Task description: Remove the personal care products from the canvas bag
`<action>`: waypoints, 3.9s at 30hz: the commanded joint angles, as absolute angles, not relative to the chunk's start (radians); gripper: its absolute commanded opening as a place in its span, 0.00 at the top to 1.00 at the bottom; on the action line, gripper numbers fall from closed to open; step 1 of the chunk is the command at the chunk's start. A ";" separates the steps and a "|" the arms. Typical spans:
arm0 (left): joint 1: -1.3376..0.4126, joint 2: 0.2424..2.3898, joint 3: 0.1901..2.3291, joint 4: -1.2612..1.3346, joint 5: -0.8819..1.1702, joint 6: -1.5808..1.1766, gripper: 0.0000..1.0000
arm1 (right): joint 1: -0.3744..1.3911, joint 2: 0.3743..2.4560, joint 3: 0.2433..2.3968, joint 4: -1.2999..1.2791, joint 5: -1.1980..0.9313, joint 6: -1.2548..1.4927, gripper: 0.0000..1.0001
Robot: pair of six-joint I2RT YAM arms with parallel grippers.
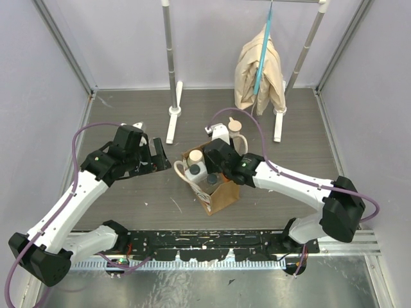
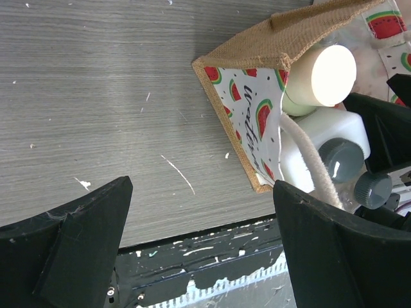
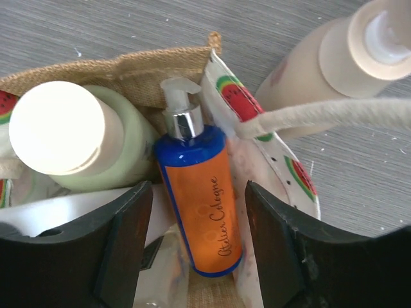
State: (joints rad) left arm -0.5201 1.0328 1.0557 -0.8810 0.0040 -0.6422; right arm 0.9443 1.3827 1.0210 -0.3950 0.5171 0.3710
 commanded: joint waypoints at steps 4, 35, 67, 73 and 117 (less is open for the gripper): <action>-0.526 1.017 1.037 -0.885 -0.008 -0.652 0.01 | 0.826 1.459 1.139 -0.418 0.271 0.419 0.35; -0.528 1.039 1.019 -0.882 -0.005 -0.657 0.01 | 0.809 1.755 0.974 -0.210 0.196 0.248 0.60; -0.565 1.083 1.020 -0.857 -0.007 -0.668 0.01 | 0.864 0.668 0.585 0.357 0.567 0.106 0.99; -0.567 1.089 1.023 -0.858 -0.006 -0.670 0.01 | 0.864 0.572 0.496 0.543 0.693 -0.034 0.99; -0.621 1.126 1.019 -0.849 -0.028 -0.678 0.01 | 0.546 1.681 0.301 1.706 0.836 -0.031 0.93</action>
